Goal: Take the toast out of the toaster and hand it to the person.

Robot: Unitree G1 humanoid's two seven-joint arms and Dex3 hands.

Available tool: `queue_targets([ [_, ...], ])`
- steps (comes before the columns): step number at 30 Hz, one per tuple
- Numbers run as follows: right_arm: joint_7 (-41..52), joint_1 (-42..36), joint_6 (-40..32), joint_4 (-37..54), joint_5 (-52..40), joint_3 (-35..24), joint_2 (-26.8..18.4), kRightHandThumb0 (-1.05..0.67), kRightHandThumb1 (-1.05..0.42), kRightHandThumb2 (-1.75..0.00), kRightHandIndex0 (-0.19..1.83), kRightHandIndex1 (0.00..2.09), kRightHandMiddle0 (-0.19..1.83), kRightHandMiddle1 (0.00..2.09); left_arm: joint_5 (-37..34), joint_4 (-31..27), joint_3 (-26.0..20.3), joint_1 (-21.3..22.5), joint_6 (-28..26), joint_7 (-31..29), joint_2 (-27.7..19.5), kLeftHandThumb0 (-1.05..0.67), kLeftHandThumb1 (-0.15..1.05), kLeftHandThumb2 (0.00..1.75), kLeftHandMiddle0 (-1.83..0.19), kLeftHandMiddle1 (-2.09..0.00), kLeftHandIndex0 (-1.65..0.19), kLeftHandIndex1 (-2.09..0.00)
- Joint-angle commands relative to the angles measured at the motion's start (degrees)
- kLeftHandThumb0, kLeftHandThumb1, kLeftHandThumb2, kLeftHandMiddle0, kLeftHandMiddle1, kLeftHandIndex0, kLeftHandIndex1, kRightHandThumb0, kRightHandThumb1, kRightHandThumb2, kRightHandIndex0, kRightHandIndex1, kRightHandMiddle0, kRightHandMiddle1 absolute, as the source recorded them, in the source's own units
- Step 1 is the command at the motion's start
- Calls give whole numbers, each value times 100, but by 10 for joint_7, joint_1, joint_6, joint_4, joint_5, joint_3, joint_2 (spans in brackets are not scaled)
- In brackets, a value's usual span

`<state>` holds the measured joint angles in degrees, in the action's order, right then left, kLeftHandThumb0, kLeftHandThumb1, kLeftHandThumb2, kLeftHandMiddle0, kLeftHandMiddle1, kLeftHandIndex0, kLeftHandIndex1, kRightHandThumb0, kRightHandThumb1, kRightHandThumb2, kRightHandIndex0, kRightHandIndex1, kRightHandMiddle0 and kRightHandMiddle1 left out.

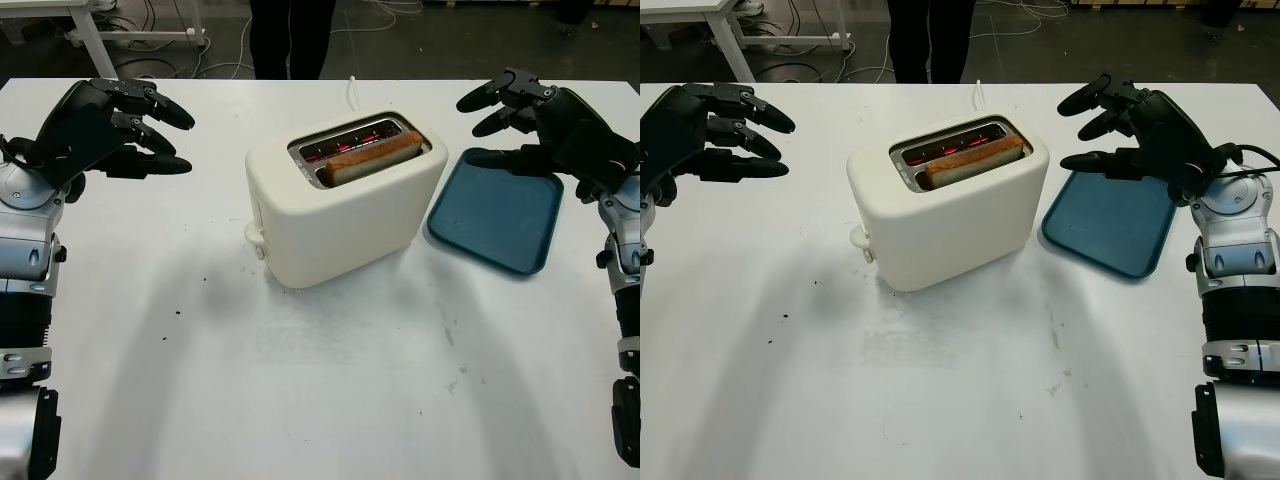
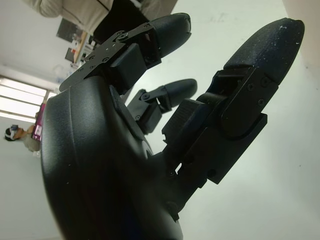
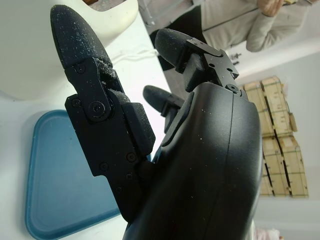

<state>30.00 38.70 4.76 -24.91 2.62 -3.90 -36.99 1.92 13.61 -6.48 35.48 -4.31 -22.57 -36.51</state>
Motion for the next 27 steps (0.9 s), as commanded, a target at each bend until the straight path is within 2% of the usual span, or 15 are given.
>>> queue_targets([
  [1,3,9,-8,3,-10,-2,5,-91,-81,0,5,132,16,103,-5,-3,-6,-2,3,1,2,-105,56,0,-81,-87,-84,-68],
  [27,-5,10,-6,-1,-8,4,9,-93,-82,0,6,131,17,102,-7,-1,-5,-1,-2,-1,4,-105,55,0,-82,-86,-84,-68],
])
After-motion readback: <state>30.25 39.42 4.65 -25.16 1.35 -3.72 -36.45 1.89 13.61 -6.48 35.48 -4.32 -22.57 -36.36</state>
